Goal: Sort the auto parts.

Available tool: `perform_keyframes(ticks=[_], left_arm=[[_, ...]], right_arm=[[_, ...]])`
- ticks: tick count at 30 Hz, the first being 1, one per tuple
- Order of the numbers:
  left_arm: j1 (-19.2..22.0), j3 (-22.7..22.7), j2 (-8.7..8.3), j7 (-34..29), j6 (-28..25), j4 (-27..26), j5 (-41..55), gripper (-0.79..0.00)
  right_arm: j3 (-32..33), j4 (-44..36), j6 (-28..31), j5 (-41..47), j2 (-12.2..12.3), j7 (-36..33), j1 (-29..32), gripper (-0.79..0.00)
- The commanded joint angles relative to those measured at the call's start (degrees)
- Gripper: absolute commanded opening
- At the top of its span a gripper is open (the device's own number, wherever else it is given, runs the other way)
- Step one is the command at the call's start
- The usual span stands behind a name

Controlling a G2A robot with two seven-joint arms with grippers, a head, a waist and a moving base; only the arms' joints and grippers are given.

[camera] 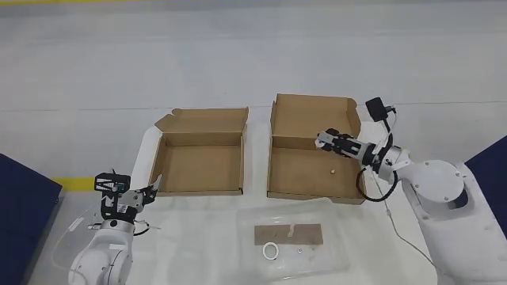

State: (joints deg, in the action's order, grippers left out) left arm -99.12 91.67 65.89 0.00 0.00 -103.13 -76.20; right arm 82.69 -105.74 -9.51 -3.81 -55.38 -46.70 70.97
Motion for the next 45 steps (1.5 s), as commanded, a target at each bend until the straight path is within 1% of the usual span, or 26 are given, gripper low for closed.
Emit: perform_keyframes(ticks=[1,6,13,15,25,26,30,33,39,45], left_arm=[[0.0,0.0,0.0,0.0,0.0,0.0,0.0,0.0],[0.0,0.0,0.0,0.0,0.0,0.0,0.0,0.0],[0.0,0.0,0.0,0.0,0.0,0.0,0.0,0.0],[0.0,0.0,0.0,0.0,0.0,0.0,0.0,0.0],[0.0,0.0,0.0,0.0,0.0,0.0,0.0,0.0],[0.0,0.0,0.0,0.0,0.0,0.0,0.0,0.0],[0.0,0.0,0.0,0.0,0.0,0.0,0.0,0.0],[0.0,0.0,0.0,0.0,0.0,0.0,0.0,0.0],[0.0,0.0,0.0,0.0,0.0,0.0,0.0,0.0],[0.0,0.0,0.0,0.0,0.0,0.0,0.0,0.0]], right_arm=[[-2.5,2.9,-0.8,-3.3,-0.2,0.4,-3.0,-0.785],[-8.8,9.9,-1.7,-7.3,-1.0,1.5,-8.1,-0.785],[-15.7,18.2,-2.4,-11.0,-2.4,3.5,-12.3,-0.785],[-15.9,19.4,-2.2,-9.5,-2.7,3.8,-12.8,-0.785],[-15.9,19.4,-2.2,-9.5,-2.7,3.8,-12.8,-0.785],[-15.9,19.2,-2.3,-10.2,-2.7,4.8,-12.5,-0.785],[-17.3,19.7,-6.4,-14.2,-3.0,6.7,-13.8,-0.785],[-19.8,22.8,-9.1,-16.6,-3.7,6.9,-16.4,-0.785],[-26.5,31.0,-11.9,-20.3,-5.8,7.5,-22.1,-0.785],[-32.3,38.3,-13.7,-20.5,-8.5,7.7,-25.8,-0.785]])
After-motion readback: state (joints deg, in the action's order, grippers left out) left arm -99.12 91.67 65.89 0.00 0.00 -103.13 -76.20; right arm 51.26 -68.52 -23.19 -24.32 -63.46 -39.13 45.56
